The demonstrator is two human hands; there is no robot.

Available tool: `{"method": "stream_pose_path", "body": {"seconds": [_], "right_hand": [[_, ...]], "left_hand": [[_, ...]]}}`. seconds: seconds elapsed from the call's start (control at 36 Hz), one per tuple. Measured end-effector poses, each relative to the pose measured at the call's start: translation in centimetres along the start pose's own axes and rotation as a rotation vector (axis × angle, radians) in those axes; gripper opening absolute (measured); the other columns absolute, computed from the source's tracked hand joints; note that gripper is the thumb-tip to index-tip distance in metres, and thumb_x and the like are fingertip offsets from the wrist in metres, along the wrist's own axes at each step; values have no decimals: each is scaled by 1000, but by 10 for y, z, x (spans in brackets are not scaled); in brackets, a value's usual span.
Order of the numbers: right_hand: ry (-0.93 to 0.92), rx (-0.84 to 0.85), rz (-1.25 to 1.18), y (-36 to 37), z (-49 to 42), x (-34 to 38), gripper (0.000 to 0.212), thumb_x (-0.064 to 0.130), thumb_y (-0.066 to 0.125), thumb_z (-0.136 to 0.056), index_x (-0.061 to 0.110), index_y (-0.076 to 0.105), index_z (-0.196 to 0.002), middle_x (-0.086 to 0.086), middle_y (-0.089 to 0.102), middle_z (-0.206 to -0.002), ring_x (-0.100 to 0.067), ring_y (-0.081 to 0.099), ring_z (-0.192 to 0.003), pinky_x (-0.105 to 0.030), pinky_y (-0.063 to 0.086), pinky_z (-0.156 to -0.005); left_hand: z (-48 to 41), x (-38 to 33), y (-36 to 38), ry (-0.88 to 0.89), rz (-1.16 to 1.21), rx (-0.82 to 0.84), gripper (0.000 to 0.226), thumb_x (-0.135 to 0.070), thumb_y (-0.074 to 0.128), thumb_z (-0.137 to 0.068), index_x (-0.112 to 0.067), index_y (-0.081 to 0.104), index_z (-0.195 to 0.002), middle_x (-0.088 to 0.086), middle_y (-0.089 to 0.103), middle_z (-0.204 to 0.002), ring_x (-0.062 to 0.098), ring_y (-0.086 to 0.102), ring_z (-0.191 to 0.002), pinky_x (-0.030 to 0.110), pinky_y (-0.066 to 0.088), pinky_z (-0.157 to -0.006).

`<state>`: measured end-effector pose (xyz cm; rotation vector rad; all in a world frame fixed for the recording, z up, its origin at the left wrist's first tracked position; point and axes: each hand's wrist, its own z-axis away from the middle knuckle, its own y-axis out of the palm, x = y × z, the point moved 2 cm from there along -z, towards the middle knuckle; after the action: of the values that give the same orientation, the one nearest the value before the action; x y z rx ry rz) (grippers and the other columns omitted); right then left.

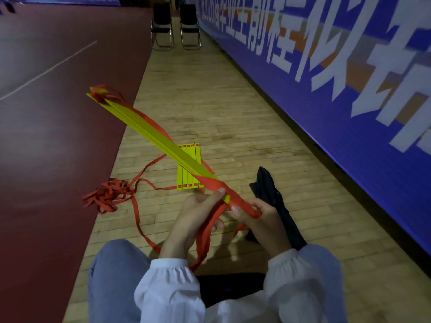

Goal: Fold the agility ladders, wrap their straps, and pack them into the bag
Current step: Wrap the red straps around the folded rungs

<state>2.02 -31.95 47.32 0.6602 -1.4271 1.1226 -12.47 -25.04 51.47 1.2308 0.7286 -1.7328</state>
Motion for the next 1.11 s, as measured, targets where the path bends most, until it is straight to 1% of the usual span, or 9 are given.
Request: {"method": "stream_pose_path", "body": {"seconds": [0.11,0.19,0.33,0.44,0.53,0.67,0.92,1.0,1.11], "right_hand": [[13,-21,25,3,0,1,52,69,69,-53,33,66,-91,8,72,-81,-13,69,-79,-47,56,-80],[21,-13,43,5,-2,2,39,56,79,-62,32,65,-90,8,71,-79,-12,68,-79,-46,56,-81],[49,22,64,3,-3,-1,58,64,75,-44,32,65,-92,11,72,-82,-12,70,-80,-42,57,-80],[45,86,48,-2,-2,6,30,47,74,-78,23,66,-95,2,72,-84,-14,69,-76,-35,56,-72],[53,95,92,-4,0,9,32,44,60,-91,14,69,-92,2,67,-77,-12,63,-67,-25,51,-57],[26,42,19,-8,0,6,28,33,66,-88,9,71,-75,0,62,-61,-12,58,-58,-26,44,-56],[14,-93,-26,-16,-2,2,20,35,74,-81,15,75,-79,-4,73,-71,-19,69,-69,-32,51,-63],[14,-147,-2,-17,-2,0,18,37,76,-78,19,76,-78,1,73,-70,-17,70,-71,-33,52,-65],[25,-212,25,-16,-1,0,23,40,78,-75,19,77,-83,5,73,-72,-11,69,-71,-25,47,-62]], "left_hand": [[-2,1,2,23,-9,-38,39,-33,59,-94,3,68,-87,10,56,-44,11,44,-28,16,33,-33],[-2,0,2,58,-41,-61,31,-25,59,-94,2,63,-82,8,55,-41,10,43,-26,16,31,-31],[-1,1,2,122,2,-52,14,-7,57,-94,5,60,-88,-1,58,-42,7,45,-26,16,30,-30],[-2,6,-4,130,17,-20,17,-4,58,-93,12,64,-93,0,57,-44,7,45,-28,16,31,-31],[-2,9,-4,152,26,17,12,-4,60,-91,7,65,-91,5,58,-52,9,48,-31,17,33,-32],[-5,12,2,160,39,64,6,-4,60,-91,1,64,-90,11,59,-58,12,53,-34,17,36,-33],[-2,8,-1,38,6,228,29,-27,56,-95,0,65,-102,19,73,-96,17,55,-41,19,43,-35],[-1,7,-1,23,-33,244,34,-29,53,-97,1,68,-98,13,75,-96,15,55,-42,20,42,-37],[-5,8,0,15,-40,156,28,-11,47,-96,6,69,-92,17,72,-80,15,51,-39,18,38,-36]]}}
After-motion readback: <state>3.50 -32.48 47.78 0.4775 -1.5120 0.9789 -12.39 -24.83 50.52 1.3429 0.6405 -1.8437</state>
